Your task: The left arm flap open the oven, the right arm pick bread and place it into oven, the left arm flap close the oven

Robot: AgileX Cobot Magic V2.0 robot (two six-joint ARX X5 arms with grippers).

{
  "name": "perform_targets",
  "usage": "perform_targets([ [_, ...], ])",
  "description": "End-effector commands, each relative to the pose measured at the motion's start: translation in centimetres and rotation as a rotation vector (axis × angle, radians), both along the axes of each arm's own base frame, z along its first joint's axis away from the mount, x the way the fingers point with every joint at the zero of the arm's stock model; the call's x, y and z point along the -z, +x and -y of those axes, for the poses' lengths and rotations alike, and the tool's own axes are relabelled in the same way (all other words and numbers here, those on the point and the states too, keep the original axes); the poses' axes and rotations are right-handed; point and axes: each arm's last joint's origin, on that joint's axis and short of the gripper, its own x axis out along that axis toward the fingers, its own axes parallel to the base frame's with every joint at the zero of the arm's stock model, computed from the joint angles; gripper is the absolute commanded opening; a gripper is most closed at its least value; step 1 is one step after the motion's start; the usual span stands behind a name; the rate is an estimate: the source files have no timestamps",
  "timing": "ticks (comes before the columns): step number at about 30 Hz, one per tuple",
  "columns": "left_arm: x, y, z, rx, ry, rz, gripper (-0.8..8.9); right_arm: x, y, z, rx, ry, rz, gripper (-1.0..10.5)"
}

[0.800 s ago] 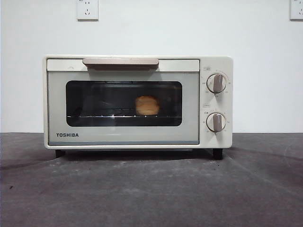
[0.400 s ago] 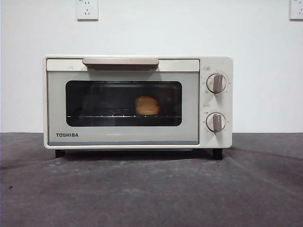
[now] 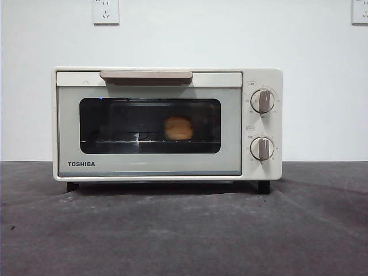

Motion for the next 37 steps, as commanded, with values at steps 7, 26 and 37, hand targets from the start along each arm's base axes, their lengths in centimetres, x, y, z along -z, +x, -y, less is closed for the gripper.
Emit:
perform_targets([
  [7, 1.9, 0.0, 0.0, -0.004, 0.011, -0.029, 0.19, -0.4, -0.1, -0.1, -0.005, 0.020, 0.007, 0.1],
  [26, 2.8, -0.1, 0.0, -0.004, 0.009, -0.120, 0.19, -0.4, -0.1, -0.1, -0.005, 0.021, 0.007, 0.1],
  [37, 2.8, -0.1, 0.0, -0.004, 0.009, -0.120, 0.19, -0.4, -0.1, -0.1, -0.005, 0.020, 0.007, 0.1],
])
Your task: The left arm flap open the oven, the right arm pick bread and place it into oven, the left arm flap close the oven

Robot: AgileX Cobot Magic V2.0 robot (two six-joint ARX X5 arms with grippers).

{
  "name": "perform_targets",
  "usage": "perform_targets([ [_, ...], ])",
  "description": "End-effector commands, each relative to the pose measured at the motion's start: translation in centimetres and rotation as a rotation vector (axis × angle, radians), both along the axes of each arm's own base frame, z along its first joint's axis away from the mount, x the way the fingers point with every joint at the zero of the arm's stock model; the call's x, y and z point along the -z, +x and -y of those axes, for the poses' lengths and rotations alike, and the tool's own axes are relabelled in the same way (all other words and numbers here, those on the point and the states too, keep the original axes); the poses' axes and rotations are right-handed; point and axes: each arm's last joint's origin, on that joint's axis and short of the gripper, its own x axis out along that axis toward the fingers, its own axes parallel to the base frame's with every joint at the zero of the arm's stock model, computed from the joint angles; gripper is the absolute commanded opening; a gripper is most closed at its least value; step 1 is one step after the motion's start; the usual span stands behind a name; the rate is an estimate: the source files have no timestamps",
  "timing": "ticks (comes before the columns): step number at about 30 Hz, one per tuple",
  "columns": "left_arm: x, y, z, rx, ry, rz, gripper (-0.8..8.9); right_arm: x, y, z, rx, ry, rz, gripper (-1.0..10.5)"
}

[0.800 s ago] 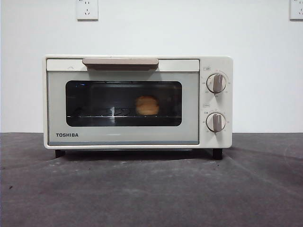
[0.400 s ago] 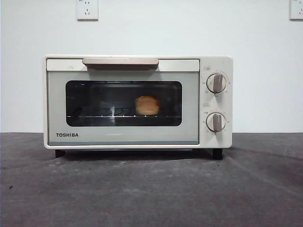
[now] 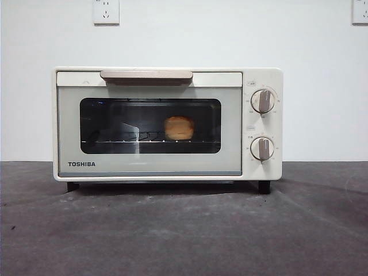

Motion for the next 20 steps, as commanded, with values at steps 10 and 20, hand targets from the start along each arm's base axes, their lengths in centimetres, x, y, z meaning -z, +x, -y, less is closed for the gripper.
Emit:
perform_targets([
  [10, 0.5, 0.0, 0.0, 0.004, 0.007, -0.032, 0.19, -0.5, 0.0, 0.2, 0.015, 0.011, 0.026, 0.1],
  [20, 0.5, 0.0, 0.0, 0.004, 0.007, -0.032, 0.19, 0.1, 1.1, 5.5, 0.450, 0.058, 0.145, 0.1],
])
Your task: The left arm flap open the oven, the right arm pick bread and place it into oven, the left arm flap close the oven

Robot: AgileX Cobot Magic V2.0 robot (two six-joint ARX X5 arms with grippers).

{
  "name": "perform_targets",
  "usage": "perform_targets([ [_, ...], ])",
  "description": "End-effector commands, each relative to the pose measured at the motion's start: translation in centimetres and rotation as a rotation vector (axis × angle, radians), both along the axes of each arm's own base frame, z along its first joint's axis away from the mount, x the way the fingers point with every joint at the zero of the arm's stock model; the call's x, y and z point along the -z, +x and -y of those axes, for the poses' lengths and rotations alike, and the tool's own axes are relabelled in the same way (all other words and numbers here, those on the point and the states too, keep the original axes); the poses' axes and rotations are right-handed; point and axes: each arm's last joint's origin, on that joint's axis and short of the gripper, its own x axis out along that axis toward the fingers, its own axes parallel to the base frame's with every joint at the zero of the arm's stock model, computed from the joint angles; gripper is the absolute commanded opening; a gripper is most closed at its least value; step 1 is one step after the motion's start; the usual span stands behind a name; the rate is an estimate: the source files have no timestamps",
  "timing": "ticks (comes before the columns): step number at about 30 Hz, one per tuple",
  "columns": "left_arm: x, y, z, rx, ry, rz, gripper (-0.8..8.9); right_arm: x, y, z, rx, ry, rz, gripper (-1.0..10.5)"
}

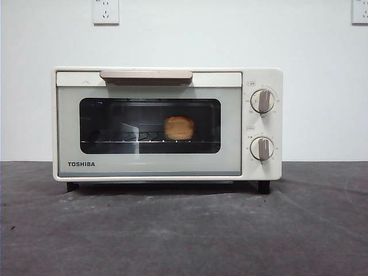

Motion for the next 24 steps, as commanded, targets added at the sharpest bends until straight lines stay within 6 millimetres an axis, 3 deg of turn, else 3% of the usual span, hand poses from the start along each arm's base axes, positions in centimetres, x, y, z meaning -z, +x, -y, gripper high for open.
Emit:
perform_targets([
  [1, 0.5, 0.0, 0.0, 0.004, 0.007, -0.032, 0.19, 1.1, 0.3, 1.6, 0.147, 0.004, 0.060, 0.1],
  [9, 0.5, 0.0, 0.0, 0.004, 0.007, -0.032, 0.19, 6.4, 0.0, 4.3, 0.394, 0.048, 0.254, 0.1],
  [19, 0.5, 0.0, 0.0, 0.004, 0.007, -0.032, 0.19, 12.7, -0.3, 4.7, 0.433, 0.061, 0.333, 0.1],
  [24, 0.5, 0.0, 0.0, 0.004, 0.007, -0.032, 0.19, 14.7, -0.2, 4.7, 0.415, 0.064, 0.331, 0.1],
])
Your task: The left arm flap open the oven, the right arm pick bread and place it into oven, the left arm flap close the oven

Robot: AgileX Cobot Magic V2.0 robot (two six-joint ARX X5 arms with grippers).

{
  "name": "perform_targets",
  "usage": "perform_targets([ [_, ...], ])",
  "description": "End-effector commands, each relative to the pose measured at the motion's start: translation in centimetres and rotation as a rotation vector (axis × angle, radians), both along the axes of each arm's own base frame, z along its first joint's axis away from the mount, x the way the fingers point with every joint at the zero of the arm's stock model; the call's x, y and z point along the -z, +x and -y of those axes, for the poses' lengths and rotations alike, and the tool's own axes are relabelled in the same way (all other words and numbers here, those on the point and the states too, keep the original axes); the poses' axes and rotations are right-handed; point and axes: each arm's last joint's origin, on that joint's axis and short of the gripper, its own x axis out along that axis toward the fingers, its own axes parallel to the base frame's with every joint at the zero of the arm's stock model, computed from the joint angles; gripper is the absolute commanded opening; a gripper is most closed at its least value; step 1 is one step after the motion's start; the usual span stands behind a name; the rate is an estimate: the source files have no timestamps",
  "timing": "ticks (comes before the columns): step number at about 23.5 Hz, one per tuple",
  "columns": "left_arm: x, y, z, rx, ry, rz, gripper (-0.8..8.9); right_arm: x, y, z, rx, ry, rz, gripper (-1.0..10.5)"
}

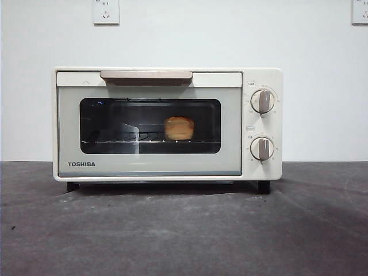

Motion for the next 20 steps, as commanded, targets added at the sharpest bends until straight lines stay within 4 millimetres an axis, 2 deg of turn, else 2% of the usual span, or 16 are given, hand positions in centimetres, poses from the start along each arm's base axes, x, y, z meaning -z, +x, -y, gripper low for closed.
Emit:
perform_targets([
  [1, 0.5, 0.0, 0.0, 0.004, 0.007, -0.032, 0.19, 0.7, 0.1, -0.1, -0.025, -0.011, 0.005, 0.1],
  [6, 0.5, 0.0, 0.0, 0.004, 0.007, -0.032, 0.19, 1.9, 0.3, -0.2, -0.078, -0.022, -0.036, 0.1],
  [15, 0.5, 0.0, 0.0, 0.004, 0.007, -0.032, 0.19, 2.8, 0.2, -0.5, -0.174, -0.141, -0.122, 0.1],
  [20, 0.5, 0.0, 0.0, 0.004, 0.007, -0.032, 0.19, 3.2, 0.1, -0.4, -0.146, -0.137, -0.168, 0.1],
])
